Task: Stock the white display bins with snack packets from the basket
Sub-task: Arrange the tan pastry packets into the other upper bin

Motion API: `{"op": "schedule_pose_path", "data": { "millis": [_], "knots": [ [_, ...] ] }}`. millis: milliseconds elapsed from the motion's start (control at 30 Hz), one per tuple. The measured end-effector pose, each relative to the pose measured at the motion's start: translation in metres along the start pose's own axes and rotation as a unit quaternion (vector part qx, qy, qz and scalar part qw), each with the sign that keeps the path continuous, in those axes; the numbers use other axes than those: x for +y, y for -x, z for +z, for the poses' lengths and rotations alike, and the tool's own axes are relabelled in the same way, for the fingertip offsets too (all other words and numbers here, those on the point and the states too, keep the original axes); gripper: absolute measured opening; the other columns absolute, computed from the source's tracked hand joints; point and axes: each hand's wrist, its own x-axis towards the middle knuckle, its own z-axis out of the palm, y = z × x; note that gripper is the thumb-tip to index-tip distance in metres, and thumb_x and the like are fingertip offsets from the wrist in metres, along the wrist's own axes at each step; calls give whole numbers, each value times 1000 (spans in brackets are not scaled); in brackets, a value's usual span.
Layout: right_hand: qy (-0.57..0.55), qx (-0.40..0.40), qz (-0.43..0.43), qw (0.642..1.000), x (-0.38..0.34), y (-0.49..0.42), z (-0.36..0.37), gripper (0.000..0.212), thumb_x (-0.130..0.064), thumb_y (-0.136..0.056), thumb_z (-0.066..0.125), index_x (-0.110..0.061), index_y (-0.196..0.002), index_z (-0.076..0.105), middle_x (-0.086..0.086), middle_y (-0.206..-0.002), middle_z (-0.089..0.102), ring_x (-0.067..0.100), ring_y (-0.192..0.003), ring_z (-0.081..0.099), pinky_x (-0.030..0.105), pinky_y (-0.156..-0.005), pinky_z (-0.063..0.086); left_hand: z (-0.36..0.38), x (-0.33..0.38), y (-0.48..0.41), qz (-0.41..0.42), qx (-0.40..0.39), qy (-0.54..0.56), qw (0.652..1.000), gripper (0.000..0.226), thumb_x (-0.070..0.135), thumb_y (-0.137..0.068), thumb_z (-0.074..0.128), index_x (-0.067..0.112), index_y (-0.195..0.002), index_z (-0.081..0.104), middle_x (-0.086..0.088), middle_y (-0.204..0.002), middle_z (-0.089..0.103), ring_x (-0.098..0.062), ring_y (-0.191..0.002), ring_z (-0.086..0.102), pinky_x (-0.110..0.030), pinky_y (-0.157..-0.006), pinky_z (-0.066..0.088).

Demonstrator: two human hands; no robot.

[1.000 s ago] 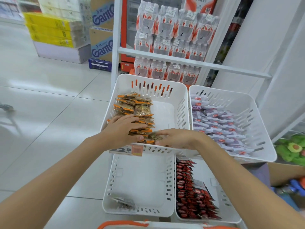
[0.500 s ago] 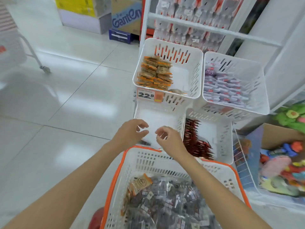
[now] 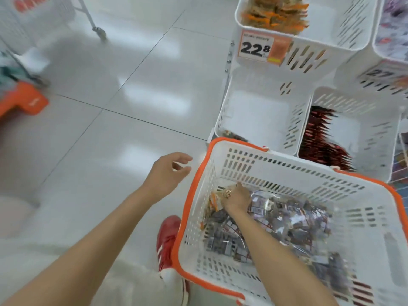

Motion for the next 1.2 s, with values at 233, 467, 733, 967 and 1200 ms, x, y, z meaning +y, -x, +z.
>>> {"op": "schedule_pose_path", "data": {
  "millis": [233,467,733,967,1200],
  "knots": [
    [-277,-84,-196,937,-32,55,-110,42,-1,-85,66,-20,-123,61,-9,-109,63,6,-96,62,22,-82,48,20,26,2,60,-67,-34,995,45,29,-81,77,32,-123,59,18,-114,57,-2,-103,55,-9,-78,45],
    [-431,-182,-151,871,-25,63,-122,61,3,-85,64,-21,-138,46,0,-119,63,14,-106,64,34,-97,52,23,27,-1,34,-49,-39,997,27,7,-83,72,30,-73,61,6,-80,67,-3,-72,62,-14,-63,46],
    [-213,-226,-53,949,-21,55,6,36,-14,-96,57,-6,-131,51,7,-121,58,20,-106,55,33,-90,48,20,25,-4,-46,-4,120,992,15,8,-90,63,18,-79,63,-14,-86,61,-24,-80,60,-36,-74,52],
    [-202,-252,-41,945,-7,49,19,31,-14,-86,70,-6,-116,64,9,-111,68,22,-97,65,35,-86,55,17,32,-2,-111,9,229,967,13,8,-95,57,16,-86,62,-13,-96,63,-24,-85,64,-41,-72,53],
    [-382,-169,57,907,-1,41,-9,41,10,-79,50,-5,-113,66,8,-100,70,27,-86,69,39,-71,59,14,39,4,-102,17,232,967,10,14,-101,47,19,-92,49,-10,-97,70,-25,-80,69,-40,-71,55]
  ]
}}
